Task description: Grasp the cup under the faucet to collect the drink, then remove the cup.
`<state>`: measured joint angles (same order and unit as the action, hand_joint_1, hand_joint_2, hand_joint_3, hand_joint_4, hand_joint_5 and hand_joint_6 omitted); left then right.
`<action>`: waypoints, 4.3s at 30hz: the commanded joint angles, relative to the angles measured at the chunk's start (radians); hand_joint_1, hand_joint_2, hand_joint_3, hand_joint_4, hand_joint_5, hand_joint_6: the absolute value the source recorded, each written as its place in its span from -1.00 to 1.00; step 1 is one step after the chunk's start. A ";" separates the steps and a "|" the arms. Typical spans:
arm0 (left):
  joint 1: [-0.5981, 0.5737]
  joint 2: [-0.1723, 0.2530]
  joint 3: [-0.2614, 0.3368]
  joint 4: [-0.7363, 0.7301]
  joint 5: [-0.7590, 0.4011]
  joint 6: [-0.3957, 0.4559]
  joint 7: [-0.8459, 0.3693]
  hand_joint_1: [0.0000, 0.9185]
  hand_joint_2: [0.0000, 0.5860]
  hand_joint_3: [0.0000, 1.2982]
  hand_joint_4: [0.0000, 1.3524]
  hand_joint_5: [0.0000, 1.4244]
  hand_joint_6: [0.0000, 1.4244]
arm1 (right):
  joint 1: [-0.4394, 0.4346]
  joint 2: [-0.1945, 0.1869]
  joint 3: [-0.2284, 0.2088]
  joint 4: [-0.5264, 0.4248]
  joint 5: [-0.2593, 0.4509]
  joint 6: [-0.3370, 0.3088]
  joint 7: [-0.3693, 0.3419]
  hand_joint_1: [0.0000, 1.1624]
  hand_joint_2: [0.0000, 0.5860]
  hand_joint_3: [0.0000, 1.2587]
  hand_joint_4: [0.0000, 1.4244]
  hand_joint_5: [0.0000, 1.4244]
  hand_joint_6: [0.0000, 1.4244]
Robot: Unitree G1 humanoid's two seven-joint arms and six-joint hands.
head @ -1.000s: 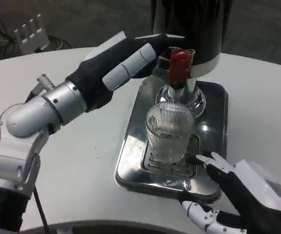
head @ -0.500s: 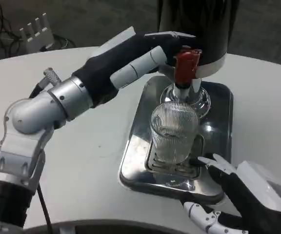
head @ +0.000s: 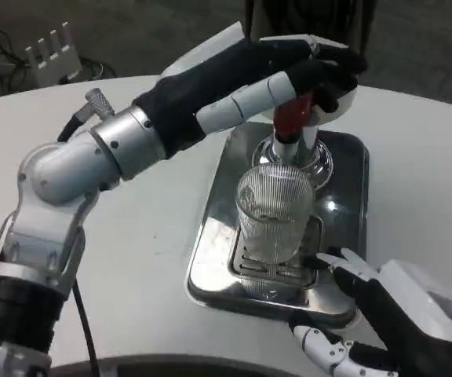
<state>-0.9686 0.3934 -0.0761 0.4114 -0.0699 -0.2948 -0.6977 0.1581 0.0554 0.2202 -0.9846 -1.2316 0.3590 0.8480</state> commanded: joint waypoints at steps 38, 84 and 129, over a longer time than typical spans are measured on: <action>-0.013 0.036 -0.137 0.124 0.260 -0.343 0.075 -1.00 -0.63 -0.58 -0.70 -0.64 -0.51 | 0.009 0.035 -0.087 0.020 0.258 0.104 -0.146 -0.33 0.23 -0.77 -0.90 -0.75 -0.96; 0.009 0.076 -0.126 0.084 0.251 -0.355 0.087 -1.00 -0.60 -0.57 -0.67 -0.62 -0.55 | -0.243 -0.040 -0.096 0.682 0.764 -0.241 -0.954 0.03 -0.31 -0.93 -0.88 -0.81 -1.00; 0.000 0.108 -0.122 0.083 0.247 -0.348 0.069 -1.00 -0.56 -0.53 -0.63 -0.59 -0.56 | -0.428 0.024 -0.020 0.958 0.779 -0.266 -1.095 0.12 -0.33 -1.00 -0.93 -0.86 -1.00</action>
<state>-0.9803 0.4877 -0.1836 0.4739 0.1638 -0.6425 -0.6053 -0.2573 0.0678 0.1947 -0.0424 -0.4478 0.0980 -0.2244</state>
